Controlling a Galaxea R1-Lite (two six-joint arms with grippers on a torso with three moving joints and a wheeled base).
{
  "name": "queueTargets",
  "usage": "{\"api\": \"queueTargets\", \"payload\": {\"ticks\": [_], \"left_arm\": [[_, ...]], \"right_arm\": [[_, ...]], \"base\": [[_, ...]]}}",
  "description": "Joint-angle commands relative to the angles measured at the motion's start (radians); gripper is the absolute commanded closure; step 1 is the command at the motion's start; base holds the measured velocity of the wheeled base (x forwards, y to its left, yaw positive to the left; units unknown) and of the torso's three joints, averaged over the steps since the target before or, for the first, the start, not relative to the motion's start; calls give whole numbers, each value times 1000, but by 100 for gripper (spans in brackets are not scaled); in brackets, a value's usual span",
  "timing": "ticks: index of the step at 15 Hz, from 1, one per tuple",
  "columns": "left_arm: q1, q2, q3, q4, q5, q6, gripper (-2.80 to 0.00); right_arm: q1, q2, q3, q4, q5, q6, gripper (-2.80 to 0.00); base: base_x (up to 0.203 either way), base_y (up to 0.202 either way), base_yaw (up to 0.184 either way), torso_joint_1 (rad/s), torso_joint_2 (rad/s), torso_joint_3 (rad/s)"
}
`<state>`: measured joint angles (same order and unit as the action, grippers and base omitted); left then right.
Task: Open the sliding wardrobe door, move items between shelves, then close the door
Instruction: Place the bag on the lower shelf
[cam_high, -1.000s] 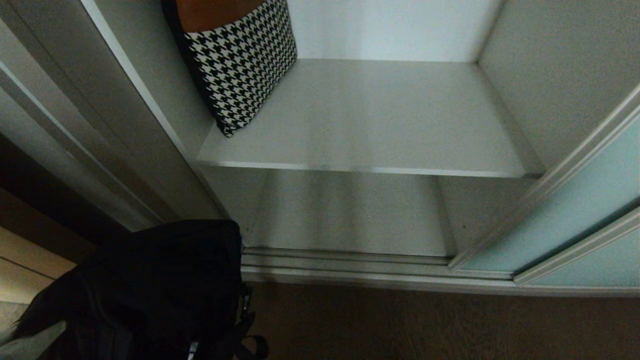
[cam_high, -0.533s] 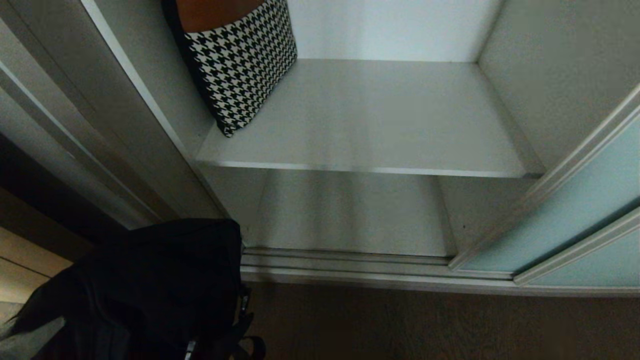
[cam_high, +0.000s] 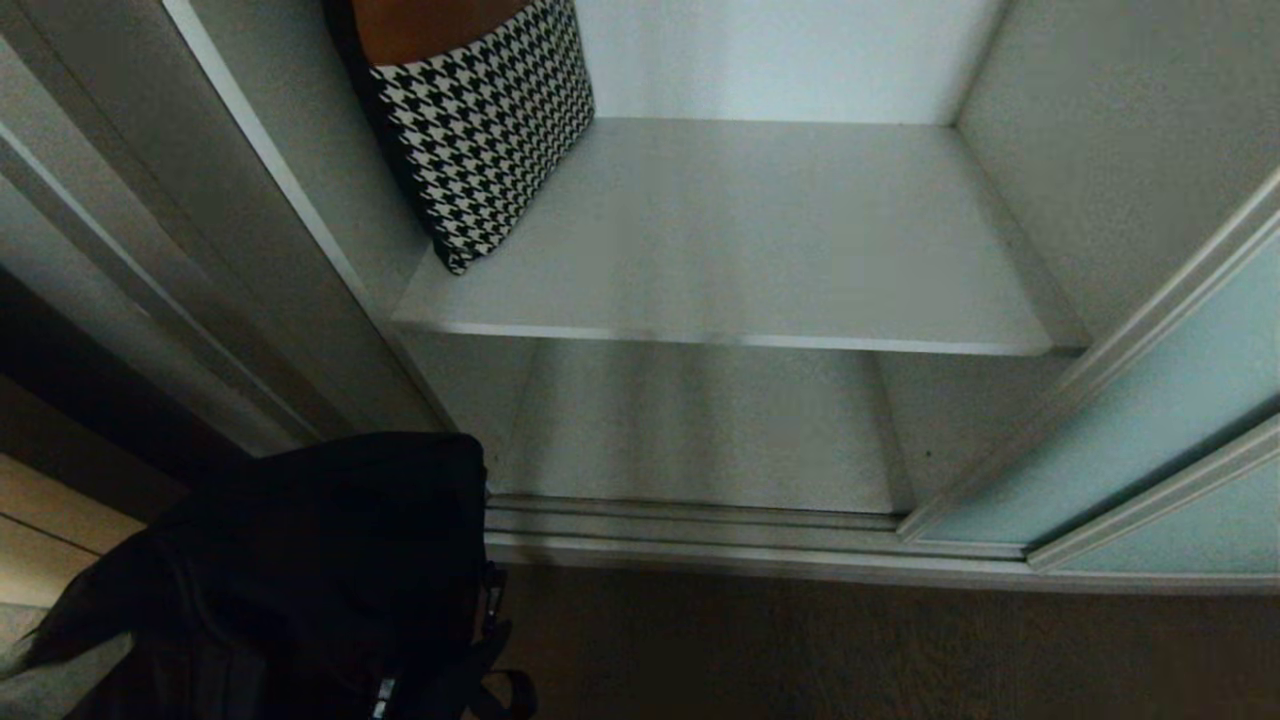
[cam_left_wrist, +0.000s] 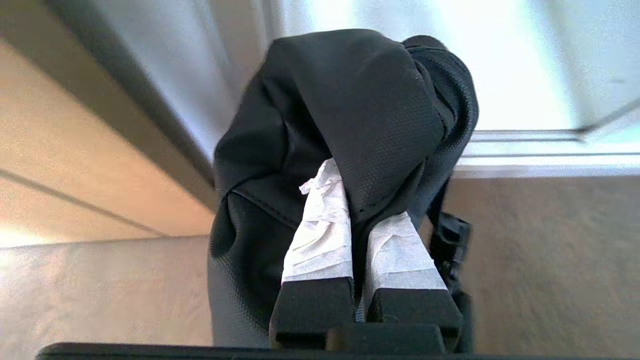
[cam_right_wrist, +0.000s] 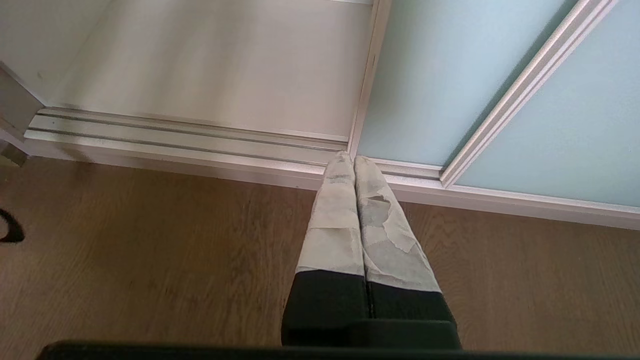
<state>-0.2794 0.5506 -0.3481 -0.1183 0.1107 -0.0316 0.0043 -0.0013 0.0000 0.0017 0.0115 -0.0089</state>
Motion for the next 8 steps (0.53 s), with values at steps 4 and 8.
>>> {"api": "queueTargets", "payload": {"ticks": [4, 8], "left_arm": [[0, -8, -5, -2, -14, -19, 0], [1, 3, -34, -16, -26, -19, 0]], "right_arm": [[0, -1, 2, 0, 1, 0, 0], [0, -2, 2, 0, -1, 0, 0]], "base": [[0, 0, 0, 0, 0, 0], [0, 0, 0, 0, 0, 0]]}}
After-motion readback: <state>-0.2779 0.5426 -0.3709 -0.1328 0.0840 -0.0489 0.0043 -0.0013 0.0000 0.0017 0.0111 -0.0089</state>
